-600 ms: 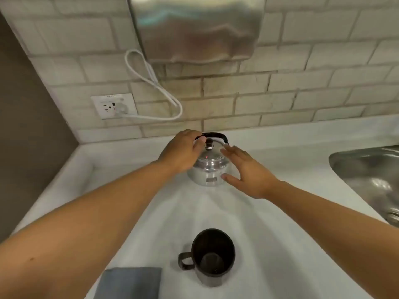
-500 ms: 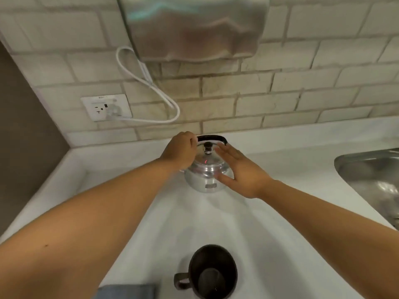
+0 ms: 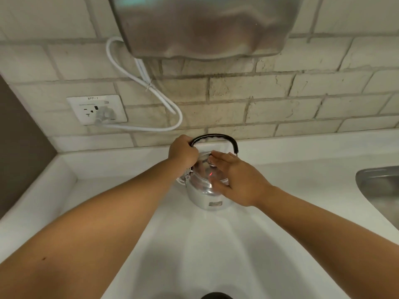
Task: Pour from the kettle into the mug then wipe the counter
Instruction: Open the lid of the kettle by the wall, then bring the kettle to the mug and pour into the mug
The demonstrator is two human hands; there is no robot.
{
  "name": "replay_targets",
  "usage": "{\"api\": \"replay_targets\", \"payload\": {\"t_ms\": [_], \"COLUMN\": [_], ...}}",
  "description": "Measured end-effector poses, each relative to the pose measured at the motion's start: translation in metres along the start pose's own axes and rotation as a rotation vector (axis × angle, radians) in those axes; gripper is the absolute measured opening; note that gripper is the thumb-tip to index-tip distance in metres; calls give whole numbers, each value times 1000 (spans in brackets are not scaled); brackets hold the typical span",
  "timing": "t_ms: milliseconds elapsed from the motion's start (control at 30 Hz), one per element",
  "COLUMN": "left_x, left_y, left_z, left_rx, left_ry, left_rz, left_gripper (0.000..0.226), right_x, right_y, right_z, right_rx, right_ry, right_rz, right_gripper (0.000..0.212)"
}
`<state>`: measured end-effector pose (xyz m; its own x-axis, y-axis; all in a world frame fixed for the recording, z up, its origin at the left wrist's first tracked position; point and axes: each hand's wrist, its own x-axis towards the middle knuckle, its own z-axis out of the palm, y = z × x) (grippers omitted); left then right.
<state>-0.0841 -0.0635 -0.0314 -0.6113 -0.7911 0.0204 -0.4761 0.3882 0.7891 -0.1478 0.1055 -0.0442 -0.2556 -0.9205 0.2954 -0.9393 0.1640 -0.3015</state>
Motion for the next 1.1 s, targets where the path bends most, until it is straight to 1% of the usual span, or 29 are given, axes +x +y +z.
{"api": "replay_targets", "payload": {"t_ms": [67, 133, 167, 267, 300, 333, 400, 433, 467, 500, 600, 700, 767, 800, 867, 900, 1000, 1100], "left_x": [-7, -17, -21, -33, -36, -39, -47, -51, -57, -64, -86, -116, -139, -151, -179, -194, -241, -279], "left_y": [2, 2, 1, 0, 0, 2, 4, 4, 3, 1, -9, -15, -17, -19, -27, -33, -58, -82], "left_z": [-3, -8, -9, -15, -17, -20, -25, -27, -29, -32, -38, -47, -56, -61, -70, -73, -73, -62], "left_rx": [-126, -160, -151, -147, -152, -147, -107, -89, -80, -74, -34, -121, -209, -236, -245, -247, -271, -338], "left_ry": [36, 53, 54, 55, 50, 41, 22, 14, 7, 5, 25, 26, 33, 28, 7, 2, 23, 34], "left_rz": [57, 120, 145, 167, 168, 172, 198, 208, 207, 195, 161, 157, 152, 157, 175, 173, 120, 56], "left_gripper": [15, 21, 24, 21, 20, 22, 29, 35, 42, 48, 57, 53, 43, 33, 13, 9, 23, 31], "right_x": [2, 5, 6, 21, 30, 40, 59, 65, 69, 71, 74, 66, 54, 48, 36, 31, 11, -17], "right_y": [-3, -8, -12, -20, -21, -21, -19, -18, -17, -17, -21, -27, -32, -35, -41, -45, -53, -65], "right_z": [-4, -9, -13, -27, -32, -35, -35, -32, -29, -25, -21, -22, -27, -31, -47, -57, -91, -122], "right_rx": [-29, -96, -118, -111, -126, -154, -152, -105, -48, -14, -12, 1, 8, 2, -24, -37, -57, -104], "right_ry": [-43, -55, 3, 369, 424, 392, 160, 47, -17, -29, 28, 73, 126, 156, 218, 254, 371, 412], "right_rz": [5, 4, -2, -32, -14, 32, 147, 195, 227, 244, 286, 354, 389, 404, 430, 435, 431, 447], "right_gripper": [51, 44, 39, 27, 28, 31, 35, 37, 38, 40, 48, 46, 46, 46, 47, 48, 52, 47]}}
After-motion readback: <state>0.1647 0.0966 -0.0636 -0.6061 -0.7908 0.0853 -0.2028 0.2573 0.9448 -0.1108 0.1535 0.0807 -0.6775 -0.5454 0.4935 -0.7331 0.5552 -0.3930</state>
